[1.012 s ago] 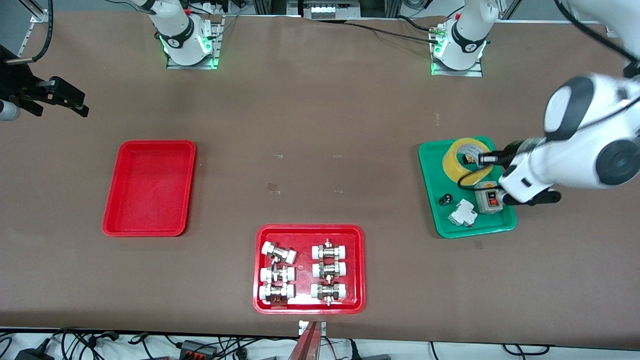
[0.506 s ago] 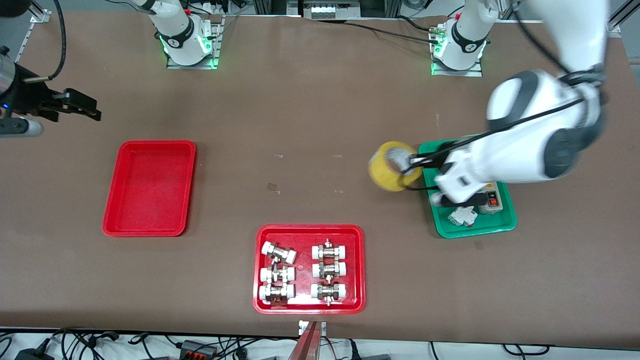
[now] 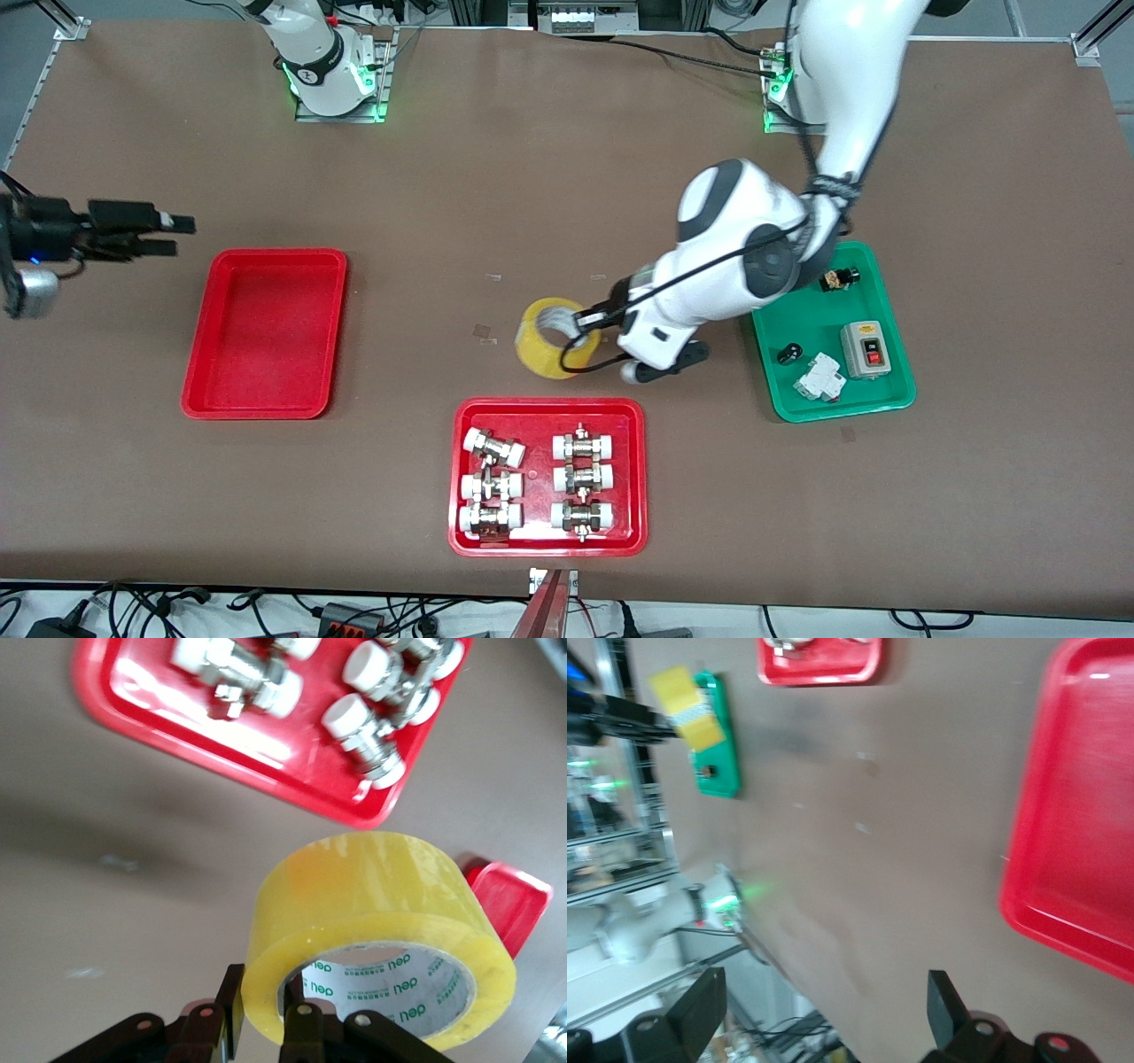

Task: Left arm passes tape to right arm into tray
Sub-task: 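Lift the tape with the left gripper and carry it toward the table middle, then hold the tape still with the left gripper while the right gripper reaches it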

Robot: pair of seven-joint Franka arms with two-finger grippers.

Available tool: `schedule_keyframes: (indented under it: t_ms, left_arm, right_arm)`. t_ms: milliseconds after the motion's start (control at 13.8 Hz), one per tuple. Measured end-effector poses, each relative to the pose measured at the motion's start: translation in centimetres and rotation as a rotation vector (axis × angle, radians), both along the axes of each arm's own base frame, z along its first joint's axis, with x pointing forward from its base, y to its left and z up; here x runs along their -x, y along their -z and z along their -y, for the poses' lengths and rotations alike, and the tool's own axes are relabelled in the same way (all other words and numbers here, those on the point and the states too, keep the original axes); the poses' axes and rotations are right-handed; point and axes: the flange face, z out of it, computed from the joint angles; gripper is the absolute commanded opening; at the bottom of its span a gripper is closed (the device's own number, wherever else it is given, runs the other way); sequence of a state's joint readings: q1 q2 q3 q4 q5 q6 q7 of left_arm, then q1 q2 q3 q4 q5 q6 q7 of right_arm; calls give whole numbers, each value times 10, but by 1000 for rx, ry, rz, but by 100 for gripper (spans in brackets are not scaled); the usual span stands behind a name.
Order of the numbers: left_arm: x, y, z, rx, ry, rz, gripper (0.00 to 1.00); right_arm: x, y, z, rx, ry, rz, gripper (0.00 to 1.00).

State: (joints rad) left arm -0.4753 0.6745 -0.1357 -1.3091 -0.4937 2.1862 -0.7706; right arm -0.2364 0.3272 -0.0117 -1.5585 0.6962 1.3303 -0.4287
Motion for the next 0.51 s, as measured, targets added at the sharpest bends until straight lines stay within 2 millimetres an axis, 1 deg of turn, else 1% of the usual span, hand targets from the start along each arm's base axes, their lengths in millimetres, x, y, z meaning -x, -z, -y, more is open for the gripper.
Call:
schedule_keyframes:
  t_ms: [145, 217, 361, 506]
  left_arm:
    - [8, 12, 22, 12, -38, 11, 1]
    - [10, 16, 31, 27, -55, 25, 0]
    - [8, 28, 38, 64, -100, 42, 0]
    - [6, 37, 38, 74, -115, 31, 0]
  right_arm:
    - [-15, 23, -31, -36, -16, 5, 100]
    - [-23, 31, -53, -45, -29, 31, 100]
    - [-32, 40, -95, -59, -54, 99, 100]
    - [-38, 46, -126, -74, -54, 147, 100]
